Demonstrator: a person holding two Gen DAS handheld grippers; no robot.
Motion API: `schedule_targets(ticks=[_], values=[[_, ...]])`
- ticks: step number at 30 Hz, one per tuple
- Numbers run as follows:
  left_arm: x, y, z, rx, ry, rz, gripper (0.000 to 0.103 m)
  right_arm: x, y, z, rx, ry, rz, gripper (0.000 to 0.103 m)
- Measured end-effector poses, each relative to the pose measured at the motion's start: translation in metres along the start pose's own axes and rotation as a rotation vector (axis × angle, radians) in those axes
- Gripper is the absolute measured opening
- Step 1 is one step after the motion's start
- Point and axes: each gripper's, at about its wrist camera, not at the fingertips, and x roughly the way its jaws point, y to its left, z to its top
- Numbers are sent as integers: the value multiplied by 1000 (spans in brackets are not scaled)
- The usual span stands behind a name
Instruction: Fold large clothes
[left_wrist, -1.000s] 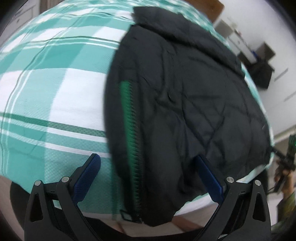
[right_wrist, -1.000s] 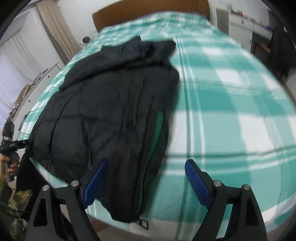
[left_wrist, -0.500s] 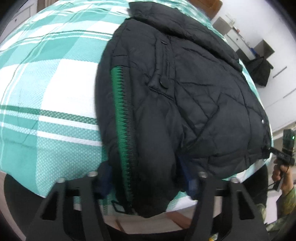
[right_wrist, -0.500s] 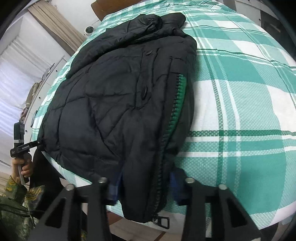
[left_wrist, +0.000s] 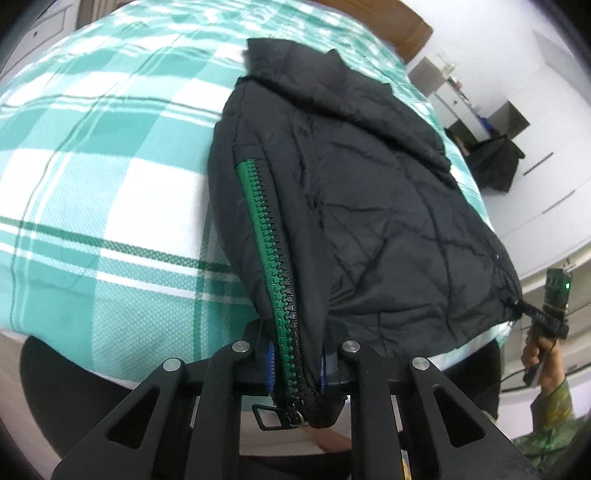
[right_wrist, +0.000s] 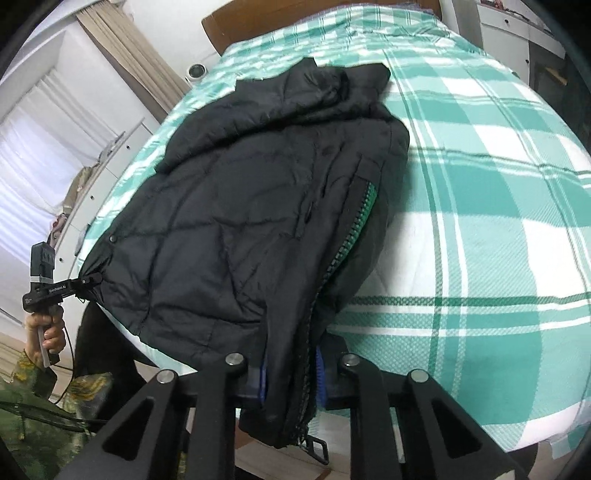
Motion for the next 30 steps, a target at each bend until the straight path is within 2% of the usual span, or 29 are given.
schedule_targets(ticks=[4, 9, 13, 15, 19, 23, 26, 29, 30], values=[[-7, -5, -8, 32, 26, 7, 14, -12, 0, -4, 2, 3, 15, 18], [-26, -4, -31, 49, 80, -1, 14, -29, 2, -24, 24, 57, 55, 17], [-66, -3, -49, 24, 120, -48, 14, -63, 9, -39, 95, 66, 177, 16], [-95, -10, -43, 41, 87, -69, 14, -88, 10, -36, 150, 19, 271, 16], [-131, -20, 7, 29, -71, -155, 14, -114, 12, 1, 168, -115, 364, 16], [-122, -18, 92, -17, -197, -239, 14, -98, -2, 70, 174, -236, 402, 16], [-79, -20, 165, -4, -227, -191, 15, -58, -25, 128, 211, -261, 414, 16], [-26, -27, 219, 4, -203, -111, 20, -7, -44, 168, 265, -238, 361, 16], [-12, -24, 228, -4, -189, -89, 23, 10, -55, 178, 285, -217, 355, 16]])
